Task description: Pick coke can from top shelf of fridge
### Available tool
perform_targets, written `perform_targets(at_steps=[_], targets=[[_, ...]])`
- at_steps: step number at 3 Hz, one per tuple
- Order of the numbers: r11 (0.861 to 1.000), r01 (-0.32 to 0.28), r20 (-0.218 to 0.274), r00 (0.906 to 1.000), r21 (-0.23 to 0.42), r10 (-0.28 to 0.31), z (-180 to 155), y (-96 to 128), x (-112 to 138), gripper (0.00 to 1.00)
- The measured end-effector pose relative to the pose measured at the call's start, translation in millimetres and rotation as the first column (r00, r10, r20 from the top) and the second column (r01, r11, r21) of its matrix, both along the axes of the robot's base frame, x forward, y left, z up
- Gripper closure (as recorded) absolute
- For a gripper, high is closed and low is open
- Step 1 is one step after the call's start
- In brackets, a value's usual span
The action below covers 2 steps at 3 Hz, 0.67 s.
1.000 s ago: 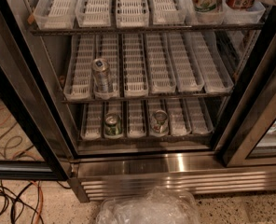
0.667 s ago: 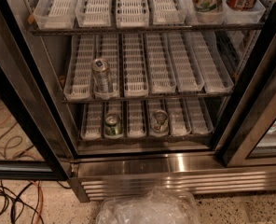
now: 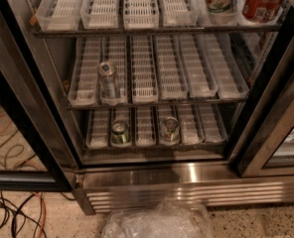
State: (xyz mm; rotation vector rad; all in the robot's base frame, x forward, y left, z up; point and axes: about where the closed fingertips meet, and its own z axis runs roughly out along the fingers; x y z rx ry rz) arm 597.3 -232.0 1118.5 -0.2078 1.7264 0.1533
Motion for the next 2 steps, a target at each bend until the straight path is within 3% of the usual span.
perform_targets(at_steps=[2], targets=[[0.989,-0.112,-0.046,0.9921,0.092,0.117,-11,49,-61,1.0]])
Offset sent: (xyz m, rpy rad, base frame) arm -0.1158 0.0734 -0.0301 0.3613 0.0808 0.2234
